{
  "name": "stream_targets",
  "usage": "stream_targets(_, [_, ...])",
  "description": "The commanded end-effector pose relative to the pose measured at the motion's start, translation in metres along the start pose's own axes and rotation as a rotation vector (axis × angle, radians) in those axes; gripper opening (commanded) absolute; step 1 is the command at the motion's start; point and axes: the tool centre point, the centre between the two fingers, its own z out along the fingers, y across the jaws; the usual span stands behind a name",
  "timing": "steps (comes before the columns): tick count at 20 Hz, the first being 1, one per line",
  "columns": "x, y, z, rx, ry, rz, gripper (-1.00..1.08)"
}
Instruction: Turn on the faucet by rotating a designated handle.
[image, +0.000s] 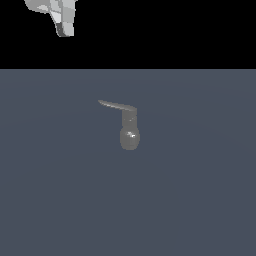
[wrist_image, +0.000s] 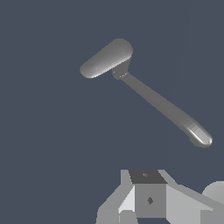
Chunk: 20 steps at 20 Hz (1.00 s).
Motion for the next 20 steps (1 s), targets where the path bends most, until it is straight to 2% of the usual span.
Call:
stream_targets(1, [0.007,-0.01,0.011,0.0,0.0,0.053,-1.0])
stream_targets(20, [0.072,-0.07,0.088,-0.012,0.002,0.426,-1.0])
